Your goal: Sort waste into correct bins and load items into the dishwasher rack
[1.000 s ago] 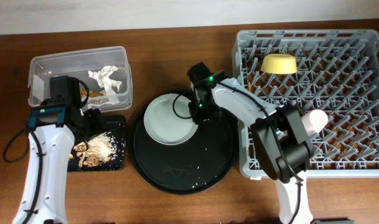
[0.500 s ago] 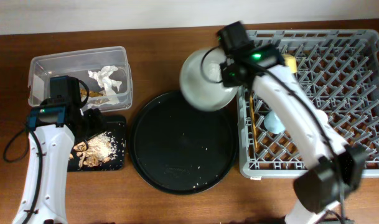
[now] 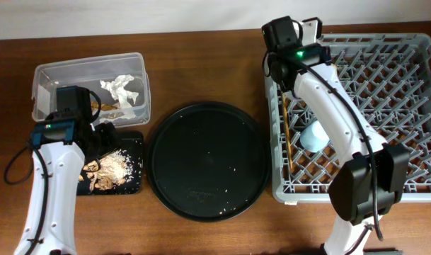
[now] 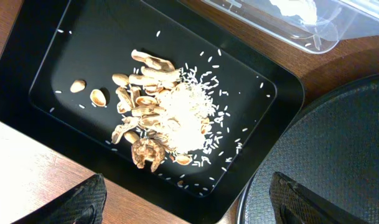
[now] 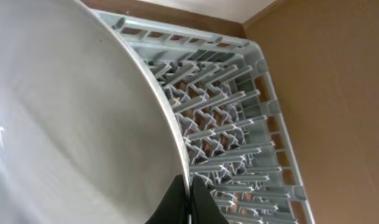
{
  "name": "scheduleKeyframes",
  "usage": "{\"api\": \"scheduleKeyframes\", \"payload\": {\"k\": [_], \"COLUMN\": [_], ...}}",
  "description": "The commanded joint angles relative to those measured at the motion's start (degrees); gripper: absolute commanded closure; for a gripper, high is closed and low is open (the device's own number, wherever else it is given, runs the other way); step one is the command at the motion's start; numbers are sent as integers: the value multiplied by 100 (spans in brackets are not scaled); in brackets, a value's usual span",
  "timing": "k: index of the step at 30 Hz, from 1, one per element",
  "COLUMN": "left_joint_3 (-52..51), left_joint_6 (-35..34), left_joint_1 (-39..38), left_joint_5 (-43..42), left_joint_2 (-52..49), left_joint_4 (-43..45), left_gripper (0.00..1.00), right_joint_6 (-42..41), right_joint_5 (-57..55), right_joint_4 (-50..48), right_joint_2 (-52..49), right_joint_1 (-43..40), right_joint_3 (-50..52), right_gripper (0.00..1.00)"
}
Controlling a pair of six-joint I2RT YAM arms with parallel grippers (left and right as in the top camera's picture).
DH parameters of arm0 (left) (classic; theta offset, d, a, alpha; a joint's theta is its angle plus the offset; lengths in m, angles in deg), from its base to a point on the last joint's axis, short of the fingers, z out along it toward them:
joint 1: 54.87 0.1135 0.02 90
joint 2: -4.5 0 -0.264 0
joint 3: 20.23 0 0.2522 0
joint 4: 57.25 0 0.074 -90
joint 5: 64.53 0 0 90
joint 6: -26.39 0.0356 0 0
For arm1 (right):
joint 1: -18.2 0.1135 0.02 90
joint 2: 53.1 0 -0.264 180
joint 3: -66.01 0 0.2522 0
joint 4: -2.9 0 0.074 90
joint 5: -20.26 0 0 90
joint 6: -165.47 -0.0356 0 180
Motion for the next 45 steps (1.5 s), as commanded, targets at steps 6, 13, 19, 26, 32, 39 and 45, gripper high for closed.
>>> {"api": "scheduleKeyframes", "payload": {"k": [6,13,19,26,32,39,45], "left_joint_3": [20,20,22,33,31,-483,-2149], "left_joint_6": [-57,-57,-52,1513,1679,1801,1917], "left_joint_1": [37,37,35,-686,-802,-802,-802], "left_joint_5": [-85,-83,-83,-944,-1226,-1158,-903], "left_joint_2": [50,50,50,50,68,1231,3904], "left_joint_4": [11,13,20,960,114,201,916], "left_gripper": [16,17,16,1,1,1,1], "right_joint_6": [-809,-811,-804,745,1005,1001,1001], "right_joint_5": [2905,3086,3276,6094,5842,5777,5757], "right_joint_4": [844,800,1036,1665,2232,339,-168], "right_joint_2": [-68,-35,833,1576,1967,4535,6745], "right_joint_1": [-26,-22,-181,-1659,-2055,-2052,-2052], "right_joint_3": [-33,-39,-350,-374,-61,2931,4712], "right_gripper": [83,73,28,1,1,1,1]}}
